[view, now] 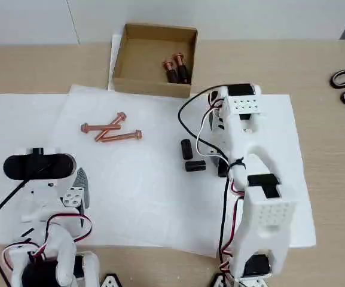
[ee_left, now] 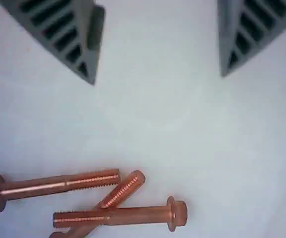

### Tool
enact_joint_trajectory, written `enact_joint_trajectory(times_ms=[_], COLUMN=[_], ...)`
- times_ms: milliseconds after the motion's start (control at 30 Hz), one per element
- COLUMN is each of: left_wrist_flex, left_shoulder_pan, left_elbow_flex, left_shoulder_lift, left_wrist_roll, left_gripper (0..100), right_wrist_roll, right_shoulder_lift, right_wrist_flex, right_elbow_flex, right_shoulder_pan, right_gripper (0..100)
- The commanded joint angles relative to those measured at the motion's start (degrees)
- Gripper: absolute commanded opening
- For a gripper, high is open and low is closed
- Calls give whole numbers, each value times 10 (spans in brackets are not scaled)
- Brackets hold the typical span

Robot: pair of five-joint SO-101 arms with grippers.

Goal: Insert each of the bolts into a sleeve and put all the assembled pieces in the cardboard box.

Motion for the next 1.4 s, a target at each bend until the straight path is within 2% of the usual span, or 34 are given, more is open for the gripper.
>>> enact_joint_trajectory(times_ms=[0, 200, 367, 600, 867, 1033, 1367], left_wrist_flex=[-11, -11, -11, -11, -11, -11, -11], left_shoulder_pan=[-1, -1, -1, 2, 2, 2, 2], left_elbow_flex=[-1, -1, -1, -1, -1, -1, -1], left_shoulder_lift=[0, 0, 0, 2, 4, 4, 4], left_wrist_roll=[-1, -1, -1, -1, -1, -1, -1], left_gripper=[156, 156, 156, 156, 156, 156, 156], right_wrist_roll=[8, 10, 118, 185, 193, 201, 204], right_shoulder_lift=[-89, -96, -55, -23, 22, 59, 85], right_wrist_flex=[0, -68, -83, -113, -145, -156, -169], right_elbow_flex=[-25, -25, -26, -34, -34, -35, -34], right_shoulder_pan=[7, 27, 23, 5, 4, 6, 4], right_gripper=[3, 3, 3, 4, 5, 90, 72])
